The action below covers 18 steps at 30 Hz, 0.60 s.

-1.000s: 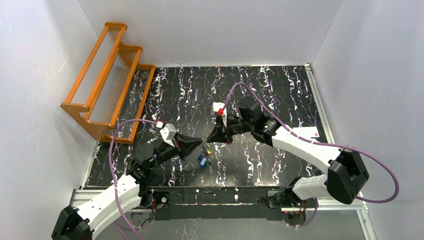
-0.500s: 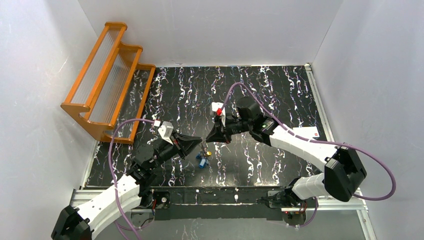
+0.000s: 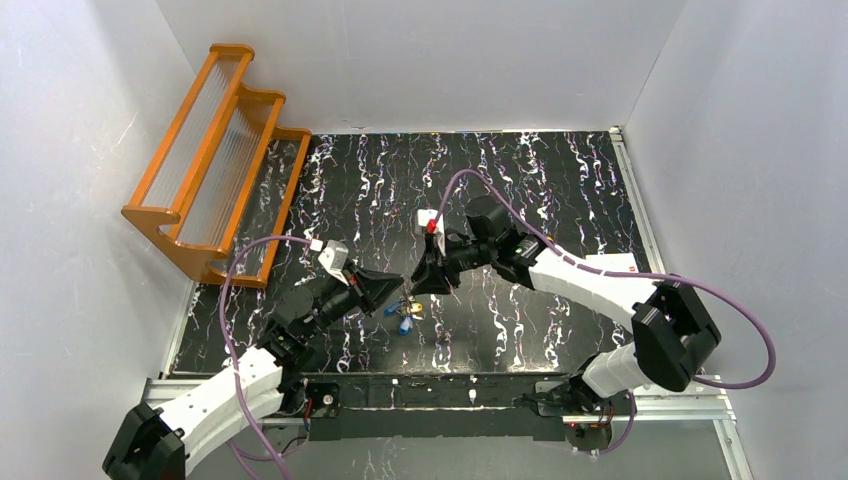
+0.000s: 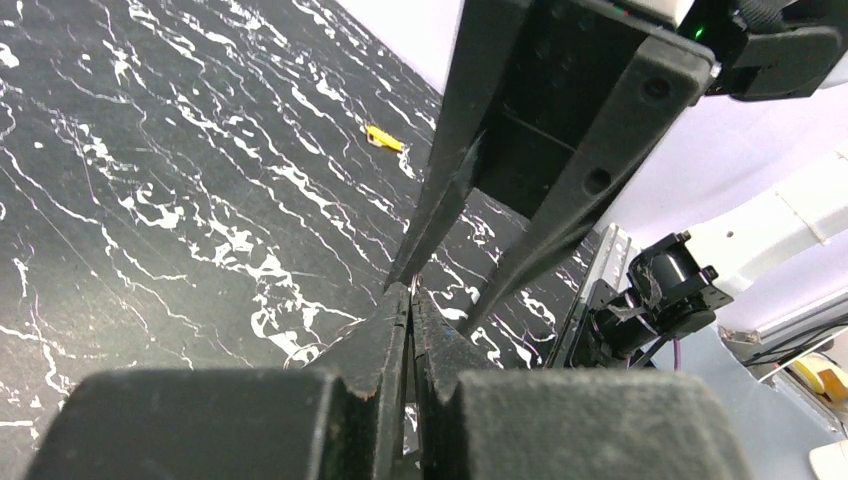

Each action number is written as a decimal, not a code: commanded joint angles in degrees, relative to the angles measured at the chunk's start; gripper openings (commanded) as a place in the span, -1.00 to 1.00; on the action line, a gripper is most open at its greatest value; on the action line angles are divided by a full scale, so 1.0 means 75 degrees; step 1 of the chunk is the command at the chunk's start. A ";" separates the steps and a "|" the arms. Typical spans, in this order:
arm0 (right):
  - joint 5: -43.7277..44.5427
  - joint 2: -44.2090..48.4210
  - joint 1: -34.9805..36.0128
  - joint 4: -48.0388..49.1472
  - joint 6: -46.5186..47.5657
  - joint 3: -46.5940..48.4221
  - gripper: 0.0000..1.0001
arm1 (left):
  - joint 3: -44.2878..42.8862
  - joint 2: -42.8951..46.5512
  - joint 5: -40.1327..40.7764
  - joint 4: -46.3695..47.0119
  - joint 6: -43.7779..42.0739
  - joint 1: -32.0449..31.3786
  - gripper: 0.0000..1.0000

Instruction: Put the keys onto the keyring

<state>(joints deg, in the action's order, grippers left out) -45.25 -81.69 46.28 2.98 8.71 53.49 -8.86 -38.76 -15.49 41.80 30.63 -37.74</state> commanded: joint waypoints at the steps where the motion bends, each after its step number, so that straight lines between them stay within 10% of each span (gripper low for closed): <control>1: -0.0092 0.0464 0.0028 0.0499 -0.0003 -0.0279 0.04 | -0.0325 0.0302 0.0075 0.0544 -0.0273 0.0011 -1.00; 6: 0.0136 0.1140 0.0028 0.1468 -0.0327 -0.0769 0.35 | -0.0228 0.0520 0.0186 0.0544 -0.0379 0.0004 -1.00; 18: -0.0084 0.0824 0.0028 0.2034 -0.1014 -0.0401 0.14 | -0.0271 0.0329 0.0149 0.0532 -0.0305 0.0004 -1.00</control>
<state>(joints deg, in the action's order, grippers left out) -45.21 -74.26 46.30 14.22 3.09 47.81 -8.99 -36.42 -14.79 43.20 28.91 -37.74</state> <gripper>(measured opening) 0.605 0.012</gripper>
